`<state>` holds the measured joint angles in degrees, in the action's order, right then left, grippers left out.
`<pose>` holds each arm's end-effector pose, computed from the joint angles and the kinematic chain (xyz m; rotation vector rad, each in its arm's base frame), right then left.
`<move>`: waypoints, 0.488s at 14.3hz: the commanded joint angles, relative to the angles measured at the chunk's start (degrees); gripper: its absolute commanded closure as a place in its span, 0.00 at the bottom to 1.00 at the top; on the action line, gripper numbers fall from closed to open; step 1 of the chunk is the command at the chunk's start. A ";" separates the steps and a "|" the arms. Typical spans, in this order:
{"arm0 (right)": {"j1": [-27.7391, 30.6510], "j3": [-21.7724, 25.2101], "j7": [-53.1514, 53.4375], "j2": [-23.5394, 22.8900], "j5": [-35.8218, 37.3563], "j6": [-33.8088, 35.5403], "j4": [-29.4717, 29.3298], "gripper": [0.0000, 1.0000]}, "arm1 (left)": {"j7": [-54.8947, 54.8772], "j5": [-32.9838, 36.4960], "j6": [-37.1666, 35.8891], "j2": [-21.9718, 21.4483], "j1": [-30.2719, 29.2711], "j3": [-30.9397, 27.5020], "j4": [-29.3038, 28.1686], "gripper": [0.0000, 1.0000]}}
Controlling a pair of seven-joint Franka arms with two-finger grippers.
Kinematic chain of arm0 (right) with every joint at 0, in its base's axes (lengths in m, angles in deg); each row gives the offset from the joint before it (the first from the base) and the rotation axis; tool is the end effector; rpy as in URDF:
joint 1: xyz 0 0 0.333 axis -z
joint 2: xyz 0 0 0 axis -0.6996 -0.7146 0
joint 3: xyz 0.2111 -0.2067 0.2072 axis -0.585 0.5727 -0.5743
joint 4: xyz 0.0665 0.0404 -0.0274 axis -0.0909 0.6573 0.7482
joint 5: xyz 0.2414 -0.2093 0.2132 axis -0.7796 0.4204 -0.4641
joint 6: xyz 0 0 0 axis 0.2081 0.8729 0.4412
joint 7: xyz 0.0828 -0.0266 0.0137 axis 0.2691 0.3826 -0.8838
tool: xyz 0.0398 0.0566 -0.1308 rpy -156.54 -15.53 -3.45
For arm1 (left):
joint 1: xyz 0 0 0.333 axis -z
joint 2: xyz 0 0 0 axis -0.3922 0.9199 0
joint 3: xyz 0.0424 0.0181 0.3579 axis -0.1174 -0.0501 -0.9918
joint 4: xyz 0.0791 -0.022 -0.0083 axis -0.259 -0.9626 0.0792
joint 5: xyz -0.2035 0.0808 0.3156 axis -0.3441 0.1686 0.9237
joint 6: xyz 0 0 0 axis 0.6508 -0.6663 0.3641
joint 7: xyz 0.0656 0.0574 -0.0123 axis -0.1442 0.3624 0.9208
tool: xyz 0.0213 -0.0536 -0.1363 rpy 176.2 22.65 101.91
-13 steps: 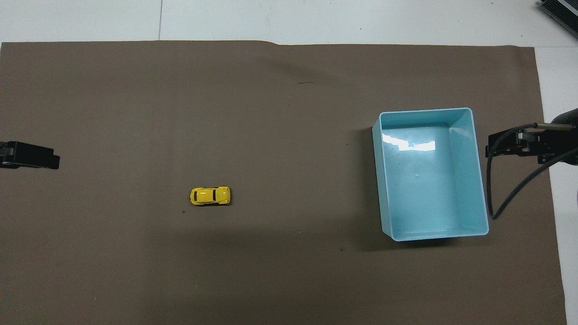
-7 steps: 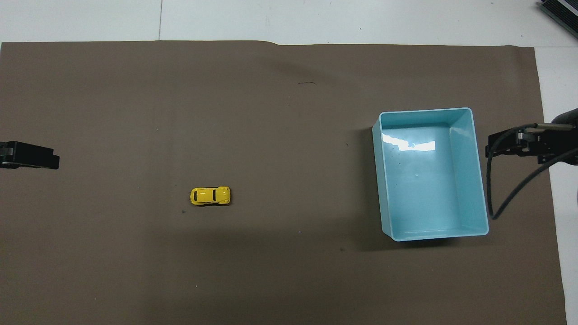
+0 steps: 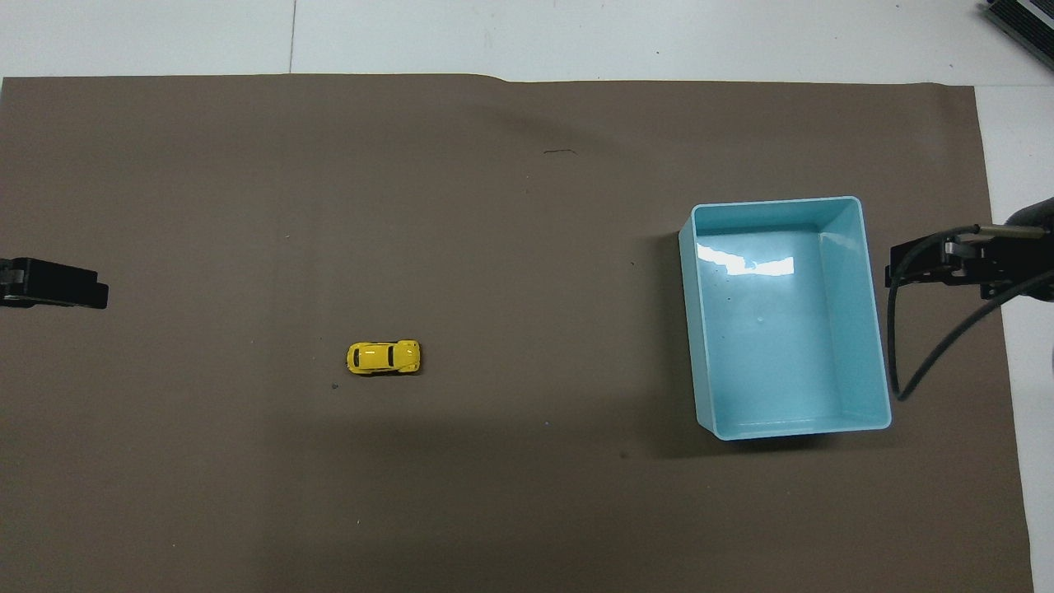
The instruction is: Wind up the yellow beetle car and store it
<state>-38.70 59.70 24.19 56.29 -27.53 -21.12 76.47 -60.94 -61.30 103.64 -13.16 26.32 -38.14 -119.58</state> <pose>0.5363 0.0063 0.6245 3.1264 -0.2190 -0.0195 0.5052 -0.0343 0.6642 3.1141 -0.1226 0.0464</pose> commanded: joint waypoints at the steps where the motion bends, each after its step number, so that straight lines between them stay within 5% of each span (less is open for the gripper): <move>1: 1.16 -0.51 -1.55 1.30 -0.57 -0.41 1.41 0.00 | 0.35 -0.71 -0.54 -0.32 -1.38 0.64 -0.21 0.00; 7: 1.16 -0.51 -1.46 1.30 -0.57 -0.41 1.41 0.00 | 13.25 -0.71 -1.50 -0.85 -1.21 0.82 -1.34 0.00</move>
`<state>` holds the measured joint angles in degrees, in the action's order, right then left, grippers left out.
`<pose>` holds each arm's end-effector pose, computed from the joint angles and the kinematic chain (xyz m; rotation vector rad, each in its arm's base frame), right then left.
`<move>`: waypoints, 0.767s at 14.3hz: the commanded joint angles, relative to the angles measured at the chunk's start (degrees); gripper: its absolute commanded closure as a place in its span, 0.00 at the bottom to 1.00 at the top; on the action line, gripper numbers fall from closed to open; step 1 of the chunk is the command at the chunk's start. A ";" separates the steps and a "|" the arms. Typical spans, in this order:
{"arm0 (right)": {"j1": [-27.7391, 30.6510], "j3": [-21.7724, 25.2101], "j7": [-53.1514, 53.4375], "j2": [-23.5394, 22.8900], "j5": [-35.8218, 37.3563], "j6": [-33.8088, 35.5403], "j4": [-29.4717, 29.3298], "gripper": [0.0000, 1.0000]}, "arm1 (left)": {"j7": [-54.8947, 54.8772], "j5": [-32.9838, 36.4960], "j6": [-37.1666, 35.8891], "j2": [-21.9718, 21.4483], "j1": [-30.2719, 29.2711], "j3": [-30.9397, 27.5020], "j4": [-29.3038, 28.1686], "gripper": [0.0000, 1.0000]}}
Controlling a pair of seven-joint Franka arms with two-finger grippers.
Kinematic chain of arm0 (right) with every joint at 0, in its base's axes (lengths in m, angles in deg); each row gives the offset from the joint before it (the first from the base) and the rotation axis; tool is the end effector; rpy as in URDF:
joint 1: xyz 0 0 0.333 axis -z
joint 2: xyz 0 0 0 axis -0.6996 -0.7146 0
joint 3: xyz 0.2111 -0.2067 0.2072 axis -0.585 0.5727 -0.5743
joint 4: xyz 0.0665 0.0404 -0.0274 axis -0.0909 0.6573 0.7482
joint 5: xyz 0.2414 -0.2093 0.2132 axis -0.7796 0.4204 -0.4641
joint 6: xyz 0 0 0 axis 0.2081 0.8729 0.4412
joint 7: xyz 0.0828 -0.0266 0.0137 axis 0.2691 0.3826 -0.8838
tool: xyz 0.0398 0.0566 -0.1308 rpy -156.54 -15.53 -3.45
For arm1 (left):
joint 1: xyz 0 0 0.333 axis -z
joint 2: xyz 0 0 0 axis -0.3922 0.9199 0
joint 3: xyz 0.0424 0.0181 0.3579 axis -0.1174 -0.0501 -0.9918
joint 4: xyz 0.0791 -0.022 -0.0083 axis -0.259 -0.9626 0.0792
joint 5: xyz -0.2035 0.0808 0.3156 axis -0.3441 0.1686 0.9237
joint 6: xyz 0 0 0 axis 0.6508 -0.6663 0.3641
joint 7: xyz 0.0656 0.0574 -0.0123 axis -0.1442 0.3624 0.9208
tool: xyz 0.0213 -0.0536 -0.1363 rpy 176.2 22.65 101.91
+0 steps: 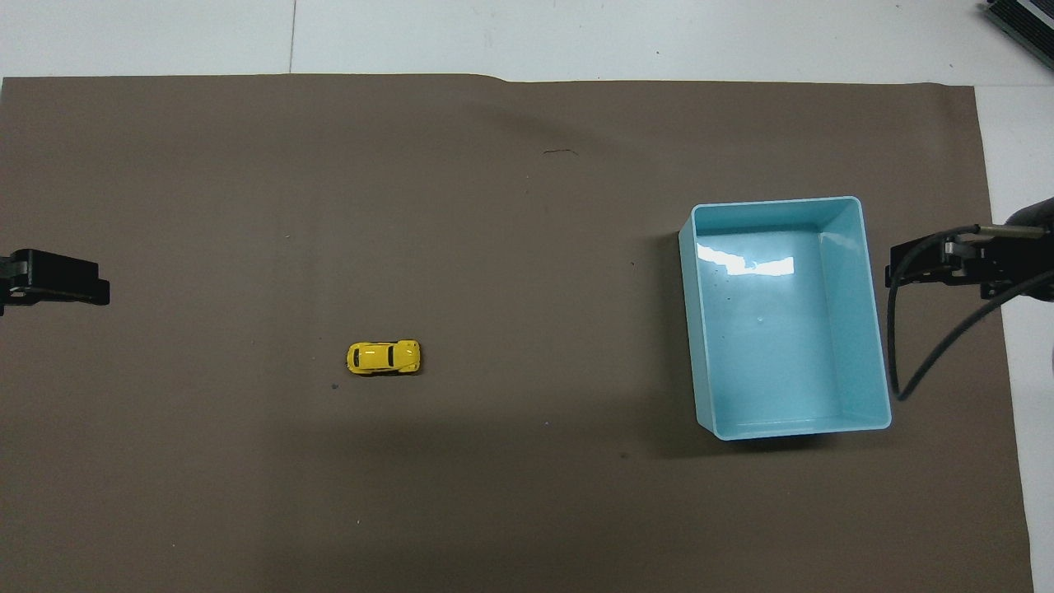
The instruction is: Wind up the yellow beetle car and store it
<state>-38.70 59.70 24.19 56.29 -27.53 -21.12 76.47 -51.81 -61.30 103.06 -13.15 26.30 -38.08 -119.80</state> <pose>0.5363 0.0063 0.6245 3.1264 -0.2190 -0.0195 0.5036 -0.0346 0.6614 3.1135 0.1245 0.0213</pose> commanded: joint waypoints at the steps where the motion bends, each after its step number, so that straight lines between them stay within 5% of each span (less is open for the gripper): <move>1: 1.16 -0.51 -1.55 1.30 -0.66 -0.41 1.41 0.00 | 6.84 -0.71 -1.09 -1.21 -1.19 0.76 -1.38 0.00; 11: 1.16 -0.51 -1.46 1.30 -0.66 -0.41 1.41 0.00 | 50.51 -3.06 0.65 -0.86 -0.23 0.94 -6.65 0.00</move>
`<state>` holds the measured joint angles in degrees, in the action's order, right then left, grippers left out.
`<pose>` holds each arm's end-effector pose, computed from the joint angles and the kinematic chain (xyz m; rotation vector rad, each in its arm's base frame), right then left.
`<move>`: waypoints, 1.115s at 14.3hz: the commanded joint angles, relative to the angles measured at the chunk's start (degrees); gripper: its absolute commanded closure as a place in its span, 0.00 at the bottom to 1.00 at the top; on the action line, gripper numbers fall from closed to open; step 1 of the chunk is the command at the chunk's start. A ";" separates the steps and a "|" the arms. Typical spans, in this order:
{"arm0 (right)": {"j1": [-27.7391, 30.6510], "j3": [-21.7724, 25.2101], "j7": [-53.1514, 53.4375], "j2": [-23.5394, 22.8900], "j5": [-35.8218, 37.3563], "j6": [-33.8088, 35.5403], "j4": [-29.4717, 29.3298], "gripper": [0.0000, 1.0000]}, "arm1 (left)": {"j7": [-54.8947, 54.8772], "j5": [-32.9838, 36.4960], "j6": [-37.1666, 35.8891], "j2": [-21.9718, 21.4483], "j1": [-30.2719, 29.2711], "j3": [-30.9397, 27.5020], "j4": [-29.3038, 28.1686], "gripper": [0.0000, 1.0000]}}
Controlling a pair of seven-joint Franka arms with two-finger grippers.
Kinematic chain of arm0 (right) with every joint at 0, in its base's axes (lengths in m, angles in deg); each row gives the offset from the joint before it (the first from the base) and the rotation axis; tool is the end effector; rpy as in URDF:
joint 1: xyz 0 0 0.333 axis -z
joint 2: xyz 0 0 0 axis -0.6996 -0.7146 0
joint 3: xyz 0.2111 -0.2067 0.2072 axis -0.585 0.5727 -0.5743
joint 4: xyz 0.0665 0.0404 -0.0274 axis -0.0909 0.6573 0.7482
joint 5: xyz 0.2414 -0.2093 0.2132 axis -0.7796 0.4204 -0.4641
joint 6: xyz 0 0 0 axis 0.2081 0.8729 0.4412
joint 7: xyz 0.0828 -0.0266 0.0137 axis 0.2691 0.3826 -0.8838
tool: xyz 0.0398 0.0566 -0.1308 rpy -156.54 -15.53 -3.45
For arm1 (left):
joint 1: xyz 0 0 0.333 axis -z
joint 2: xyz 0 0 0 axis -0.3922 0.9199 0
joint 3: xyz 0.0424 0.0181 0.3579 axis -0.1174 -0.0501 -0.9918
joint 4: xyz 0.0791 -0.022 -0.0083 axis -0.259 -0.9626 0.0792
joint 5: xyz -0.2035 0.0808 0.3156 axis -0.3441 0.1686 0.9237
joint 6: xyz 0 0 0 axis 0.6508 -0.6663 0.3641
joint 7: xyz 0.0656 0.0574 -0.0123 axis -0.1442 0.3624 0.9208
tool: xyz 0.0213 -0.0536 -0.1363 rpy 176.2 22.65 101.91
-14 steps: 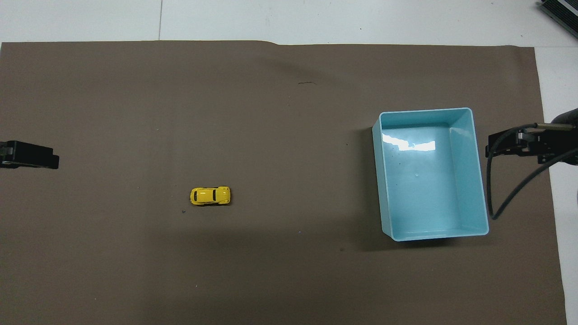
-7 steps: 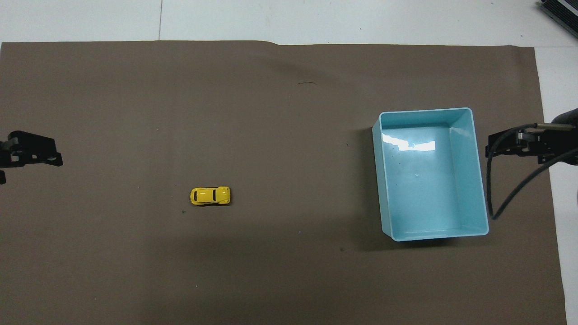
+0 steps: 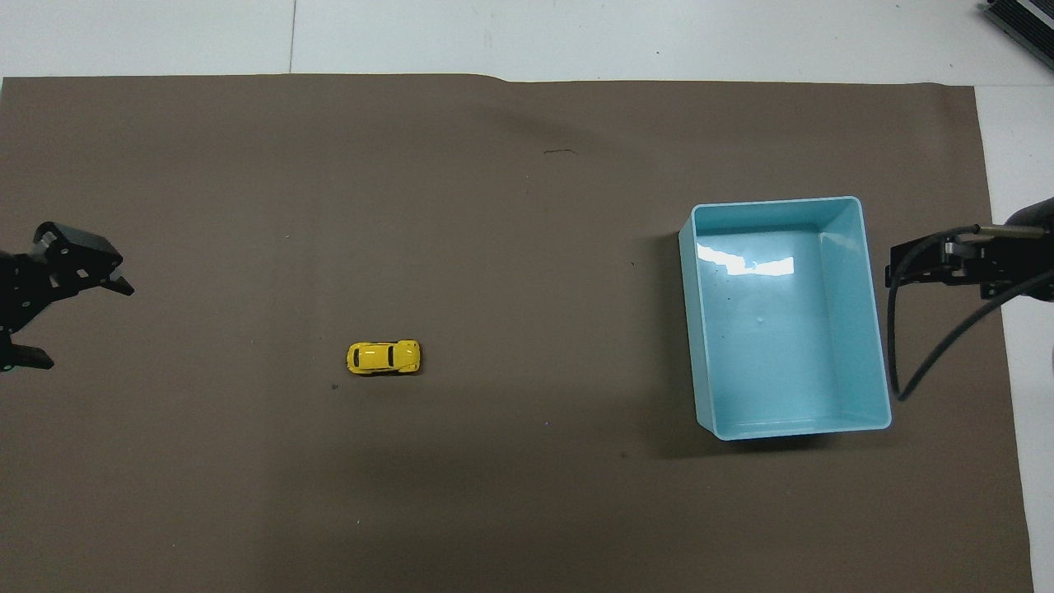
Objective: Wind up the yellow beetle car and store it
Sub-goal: 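Reach the left gripper forward down onto the yellow car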
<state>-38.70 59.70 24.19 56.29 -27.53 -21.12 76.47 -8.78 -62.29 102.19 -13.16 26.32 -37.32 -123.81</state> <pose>0.5363 0.0063 0.6245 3.1264 -0.2190 -0.0195 0.4966 -0.0440 0.6283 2.8775 1.2465 -0.1248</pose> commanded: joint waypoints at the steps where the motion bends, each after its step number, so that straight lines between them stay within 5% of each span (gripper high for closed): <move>1: 1.16 -0.51 -1.46 1.30 -0.57 -0.41 1.41 0.00 | 11.44 -3.22 3.01 -0.86 -0.24 0.17 -3.87 0.00; 16: 1.16 -0.51 -1.46 1.30 -0.66 -0.41 1.50 0.00 | 49.25 -6.48 23.93 1.69 8.28 0.61 -16.71 0.00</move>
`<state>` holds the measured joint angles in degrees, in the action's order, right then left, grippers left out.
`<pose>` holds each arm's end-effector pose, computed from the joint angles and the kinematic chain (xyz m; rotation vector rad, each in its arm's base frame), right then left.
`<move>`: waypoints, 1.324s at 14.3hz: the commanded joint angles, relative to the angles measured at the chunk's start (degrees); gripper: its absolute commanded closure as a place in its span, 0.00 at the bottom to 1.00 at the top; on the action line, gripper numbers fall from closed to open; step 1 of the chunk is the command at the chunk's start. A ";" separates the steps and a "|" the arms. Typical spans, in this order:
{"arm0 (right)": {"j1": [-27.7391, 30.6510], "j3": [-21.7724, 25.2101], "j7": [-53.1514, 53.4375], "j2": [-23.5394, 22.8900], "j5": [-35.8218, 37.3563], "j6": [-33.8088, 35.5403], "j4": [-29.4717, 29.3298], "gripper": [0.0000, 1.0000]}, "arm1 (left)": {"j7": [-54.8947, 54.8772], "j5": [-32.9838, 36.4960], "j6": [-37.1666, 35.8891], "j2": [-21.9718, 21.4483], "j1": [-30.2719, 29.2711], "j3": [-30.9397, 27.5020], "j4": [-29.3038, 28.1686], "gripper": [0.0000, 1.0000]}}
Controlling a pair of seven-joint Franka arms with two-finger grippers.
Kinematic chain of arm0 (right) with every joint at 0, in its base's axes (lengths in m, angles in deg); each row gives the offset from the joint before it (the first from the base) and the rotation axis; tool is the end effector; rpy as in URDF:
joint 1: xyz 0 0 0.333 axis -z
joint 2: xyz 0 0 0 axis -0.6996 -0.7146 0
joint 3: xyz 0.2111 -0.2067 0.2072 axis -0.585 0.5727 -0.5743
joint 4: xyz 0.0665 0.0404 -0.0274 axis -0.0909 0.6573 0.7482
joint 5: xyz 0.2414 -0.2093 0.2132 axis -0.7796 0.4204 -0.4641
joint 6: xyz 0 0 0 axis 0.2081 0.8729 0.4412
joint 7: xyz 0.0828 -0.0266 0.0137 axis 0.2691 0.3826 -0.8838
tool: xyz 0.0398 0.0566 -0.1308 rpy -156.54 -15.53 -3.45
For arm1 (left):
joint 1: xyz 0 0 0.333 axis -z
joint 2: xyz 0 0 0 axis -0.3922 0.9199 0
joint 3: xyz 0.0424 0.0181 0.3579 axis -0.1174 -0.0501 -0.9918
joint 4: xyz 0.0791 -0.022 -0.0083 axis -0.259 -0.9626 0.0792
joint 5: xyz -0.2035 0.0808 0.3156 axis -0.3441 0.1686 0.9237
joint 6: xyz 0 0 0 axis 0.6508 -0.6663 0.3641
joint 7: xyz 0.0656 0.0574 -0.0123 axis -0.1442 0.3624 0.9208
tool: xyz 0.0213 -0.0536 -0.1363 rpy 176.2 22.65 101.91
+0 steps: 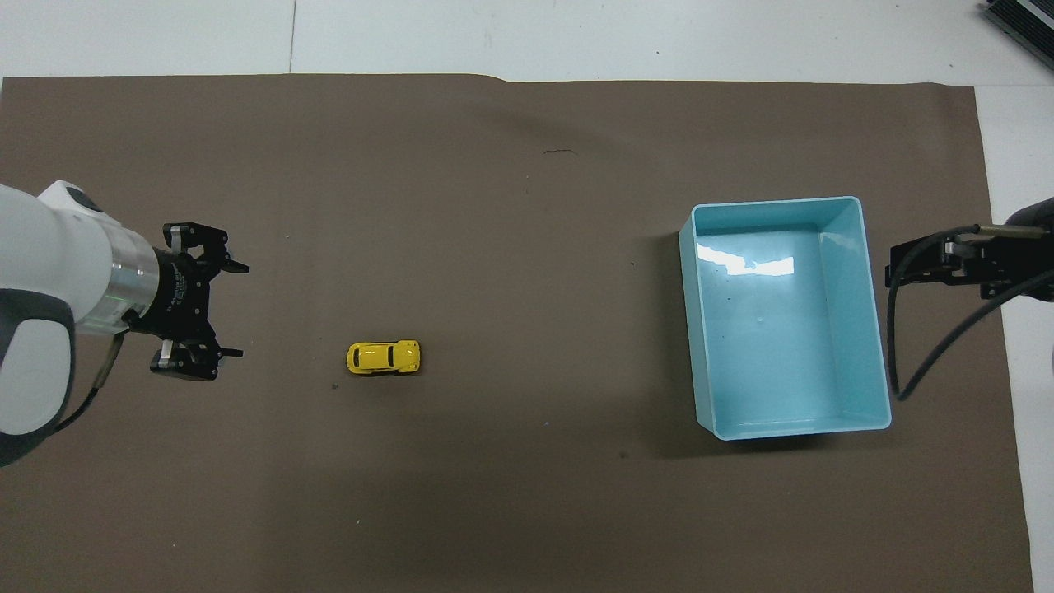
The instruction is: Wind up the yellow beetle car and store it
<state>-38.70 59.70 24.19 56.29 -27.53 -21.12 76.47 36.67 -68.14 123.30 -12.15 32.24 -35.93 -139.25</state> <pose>0.5363 0.0063 0.6245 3.1264 -0.2190 -0.0195 0.5111 -0.1222 0.5256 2.2032 2.1079 -0.1547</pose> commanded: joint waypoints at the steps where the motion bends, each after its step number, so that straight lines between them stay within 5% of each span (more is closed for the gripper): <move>1: 1.16 -0.51 -1.46 1.30 -0.57 -0.41 1.41 0.00 | 5.91 -0.63 4.66 1.56 3.76 -0.78 -1.98 0.00; 8: 1.16 -0.51 -1.46 1.30 -0.66 -0.41 1.50 0.00 | 15.49 -0.37 15.11 6.92 11.76 -0.96 -7.86 0.00; 13: 1.16 -0.51 -1.46 1.30 -0.57 -0.41 1.41 0.00 | 16.74 -0.37 25.39 7.63 13.96 -0.78 -17.35 0.00; 19: 1.16 -0.51 -1.46 1.30 -0.57 -0.41 1.41 0.00 | 17.35 -0.45 29.90 8.07 14.32 -0.87 -19.91 0.00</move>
<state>-38.70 59.70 24.19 56.29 -27.53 -21.12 76.47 53.25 -68.14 151.18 -3.32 45.34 -35.84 -157.09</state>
